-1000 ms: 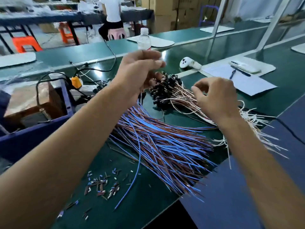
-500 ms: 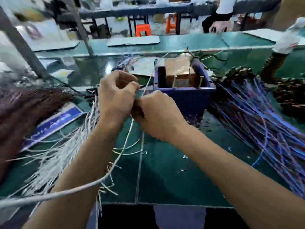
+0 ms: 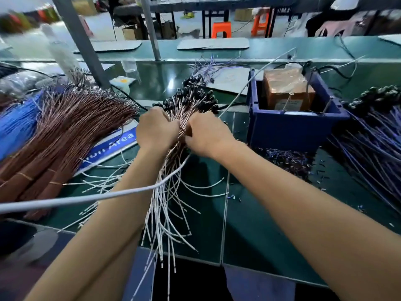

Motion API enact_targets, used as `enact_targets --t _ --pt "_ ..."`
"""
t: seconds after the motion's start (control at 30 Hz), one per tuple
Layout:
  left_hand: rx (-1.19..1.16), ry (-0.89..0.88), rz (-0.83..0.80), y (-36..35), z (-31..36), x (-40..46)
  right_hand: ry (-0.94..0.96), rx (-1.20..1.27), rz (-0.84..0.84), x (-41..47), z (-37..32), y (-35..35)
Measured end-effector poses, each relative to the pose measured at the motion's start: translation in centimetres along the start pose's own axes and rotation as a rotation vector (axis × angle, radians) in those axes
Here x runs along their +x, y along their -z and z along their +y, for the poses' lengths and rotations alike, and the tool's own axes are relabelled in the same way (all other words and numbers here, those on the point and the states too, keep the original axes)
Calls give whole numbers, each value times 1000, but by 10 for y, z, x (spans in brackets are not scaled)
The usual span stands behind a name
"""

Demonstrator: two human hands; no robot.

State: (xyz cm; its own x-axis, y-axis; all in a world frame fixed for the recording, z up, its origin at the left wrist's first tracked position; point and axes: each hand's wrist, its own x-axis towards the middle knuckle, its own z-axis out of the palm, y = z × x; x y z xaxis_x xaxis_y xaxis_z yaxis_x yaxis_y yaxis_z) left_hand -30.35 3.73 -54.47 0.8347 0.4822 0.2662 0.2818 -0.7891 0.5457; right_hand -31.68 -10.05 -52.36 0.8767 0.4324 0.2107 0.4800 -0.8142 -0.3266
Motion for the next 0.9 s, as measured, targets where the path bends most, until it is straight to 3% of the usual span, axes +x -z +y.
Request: enact_targets --t 0.27,0.43,0.63,0.8,0.9 --pt "-347 317 -52 4 -8 22 49 -10 32 -7 7 -1" --pt "-374 296 94 18 -7 11 18 72 137 -7 15 7" --pt "-428 221 47 38 -6 -3 -6 133 238 -11 18 11" --pt "-583 262 -69 42 3 -17 -11 149 250 -15 17 8" --pt "-689 295 -40 40 10 -25 -24 225 259 -14 15 8"
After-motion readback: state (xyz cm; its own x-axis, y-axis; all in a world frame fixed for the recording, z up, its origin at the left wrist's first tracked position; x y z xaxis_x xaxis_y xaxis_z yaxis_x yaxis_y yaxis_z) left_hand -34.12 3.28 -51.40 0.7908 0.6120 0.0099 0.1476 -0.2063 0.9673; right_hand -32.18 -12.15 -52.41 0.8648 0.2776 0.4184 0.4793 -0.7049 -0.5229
